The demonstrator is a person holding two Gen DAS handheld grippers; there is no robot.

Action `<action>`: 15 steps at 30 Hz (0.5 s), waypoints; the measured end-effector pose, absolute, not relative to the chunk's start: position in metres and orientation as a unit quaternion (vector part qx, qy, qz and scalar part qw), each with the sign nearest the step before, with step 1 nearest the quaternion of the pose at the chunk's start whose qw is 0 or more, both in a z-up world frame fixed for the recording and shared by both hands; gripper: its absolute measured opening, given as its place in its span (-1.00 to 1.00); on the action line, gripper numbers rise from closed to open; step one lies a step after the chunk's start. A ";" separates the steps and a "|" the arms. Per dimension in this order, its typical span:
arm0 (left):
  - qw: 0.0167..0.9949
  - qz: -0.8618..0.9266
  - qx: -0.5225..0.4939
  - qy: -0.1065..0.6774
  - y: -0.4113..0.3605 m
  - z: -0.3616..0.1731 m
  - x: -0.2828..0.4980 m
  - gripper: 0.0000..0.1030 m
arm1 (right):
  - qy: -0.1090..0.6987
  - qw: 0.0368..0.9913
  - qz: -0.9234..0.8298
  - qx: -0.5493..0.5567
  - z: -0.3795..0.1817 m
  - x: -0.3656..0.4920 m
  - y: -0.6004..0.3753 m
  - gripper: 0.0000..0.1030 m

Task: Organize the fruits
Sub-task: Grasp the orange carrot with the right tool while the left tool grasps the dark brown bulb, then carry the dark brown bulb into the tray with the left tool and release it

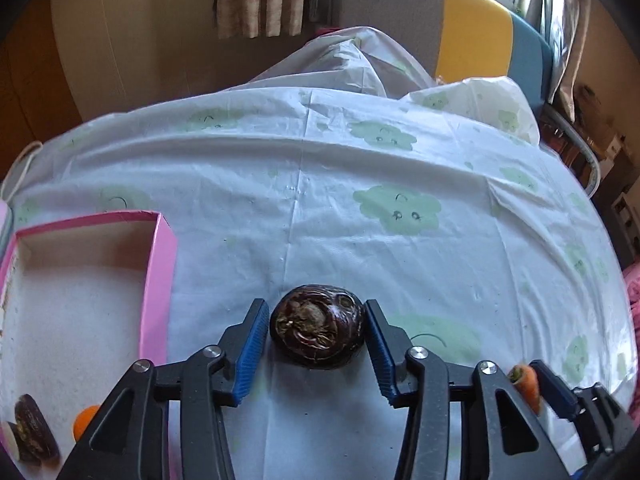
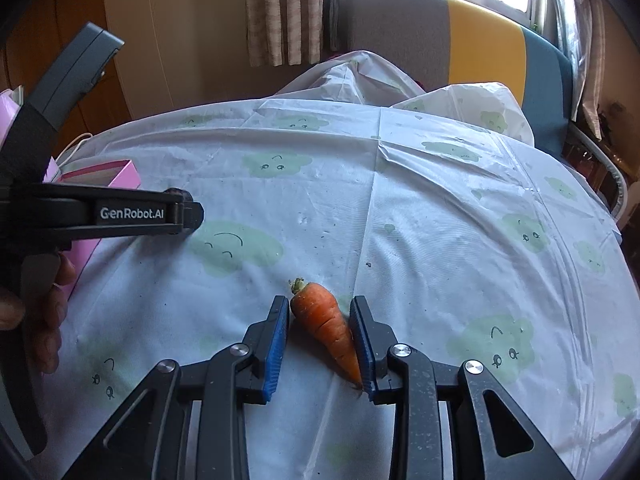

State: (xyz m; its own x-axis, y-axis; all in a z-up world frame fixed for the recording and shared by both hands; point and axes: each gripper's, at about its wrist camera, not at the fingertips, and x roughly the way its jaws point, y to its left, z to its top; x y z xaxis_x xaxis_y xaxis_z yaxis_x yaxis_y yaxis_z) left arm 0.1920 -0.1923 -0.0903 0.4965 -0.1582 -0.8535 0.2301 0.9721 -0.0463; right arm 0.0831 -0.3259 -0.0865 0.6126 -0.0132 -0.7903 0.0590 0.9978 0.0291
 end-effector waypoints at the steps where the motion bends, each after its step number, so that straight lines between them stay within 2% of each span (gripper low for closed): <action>1: 0.866 -0.111 0.037 0.486 -0.193 -0.091 0.192 -0.10 | 0.439 0.898 -0.021 0.025 -0.086 0.083 -0.326 -0.38; 15: 0.886 -0.113 0.044 0.447 -0.196 -0.096 0.189 -0.08 | 0.440 0.897 -0.020 0.027 -0.087 0.084 -0.328 -0.37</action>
State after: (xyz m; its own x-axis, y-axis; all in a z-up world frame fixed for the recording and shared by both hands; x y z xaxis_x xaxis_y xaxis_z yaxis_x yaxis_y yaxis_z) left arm 0.1887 -0.1958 -0.0963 0.5747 -0.1616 -0.8022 0.2397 0.9706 -0.0238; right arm 0.0838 -0.3282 -0.0872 0.6124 -0.0126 -0.7904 0.0604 0.9977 0.0309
